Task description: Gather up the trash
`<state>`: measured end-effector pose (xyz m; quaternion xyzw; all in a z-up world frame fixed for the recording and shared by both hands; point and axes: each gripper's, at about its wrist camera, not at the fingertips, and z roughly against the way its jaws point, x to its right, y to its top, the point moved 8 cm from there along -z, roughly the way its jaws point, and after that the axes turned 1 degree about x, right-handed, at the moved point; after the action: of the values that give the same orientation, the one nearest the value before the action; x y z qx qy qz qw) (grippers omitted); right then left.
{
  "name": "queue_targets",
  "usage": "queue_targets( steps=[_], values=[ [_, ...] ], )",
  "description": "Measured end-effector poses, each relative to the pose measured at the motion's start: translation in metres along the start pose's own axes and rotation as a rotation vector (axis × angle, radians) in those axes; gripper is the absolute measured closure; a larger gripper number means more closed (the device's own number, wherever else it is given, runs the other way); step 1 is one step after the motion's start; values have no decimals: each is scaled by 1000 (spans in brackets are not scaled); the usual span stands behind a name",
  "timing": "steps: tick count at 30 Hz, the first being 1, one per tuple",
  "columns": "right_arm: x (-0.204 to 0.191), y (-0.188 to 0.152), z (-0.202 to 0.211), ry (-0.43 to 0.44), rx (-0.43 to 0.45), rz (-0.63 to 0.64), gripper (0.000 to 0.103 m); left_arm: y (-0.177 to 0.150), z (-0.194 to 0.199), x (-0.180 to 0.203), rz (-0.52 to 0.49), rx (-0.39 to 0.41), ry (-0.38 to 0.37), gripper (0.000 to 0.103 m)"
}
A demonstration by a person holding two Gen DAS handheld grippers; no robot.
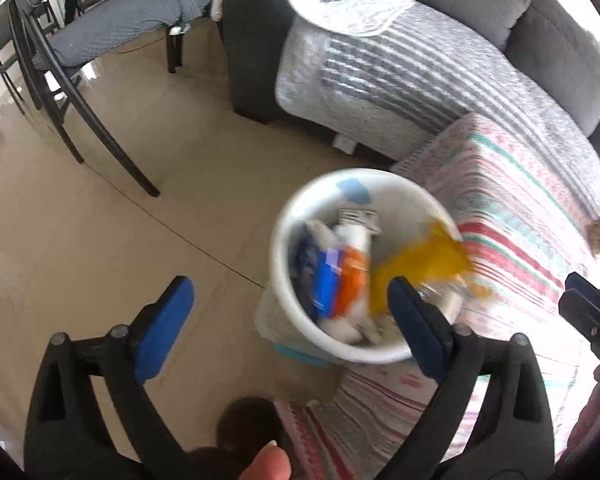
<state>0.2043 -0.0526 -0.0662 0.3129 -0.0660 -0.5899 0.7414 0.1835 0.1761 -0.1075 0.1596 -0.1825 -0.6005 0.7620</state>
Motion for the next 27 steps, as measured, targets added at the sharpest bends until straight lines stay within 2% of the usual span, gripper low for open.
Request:
queue_targets(
  steps=[1, 3, 8, 13, 15, 19, 27],
  values=[
    [11, -3, 17, -48, 15, -21, 30, -2, 6, 7, -8, 8, -9, 2],
    [26, -10, 44, -113, 40, -58, 20, -9, 25, 29, -53, 42, -28, 1],
    [45, -53, 107, -255, 72, -67, 16, -43, 61, 72, -141, 74, -63, 1],
    [54, -99, 143, -367, 135, -85, 13, -87, 85, 101, -177, 109, -68, 1],
    [59, -110, 147, -381, 158, -101, 12, -98, 88, 106, -174, 123, -62, 1],
    [69, -131, 150, -403, 149, -106, 12, -116, 89, 115, -199, 130, -36, 1],
    [84, -138, 160, -418, 170, -131, 12, -114, 105, 129, -228, 206, -26, 1]
  ],
)
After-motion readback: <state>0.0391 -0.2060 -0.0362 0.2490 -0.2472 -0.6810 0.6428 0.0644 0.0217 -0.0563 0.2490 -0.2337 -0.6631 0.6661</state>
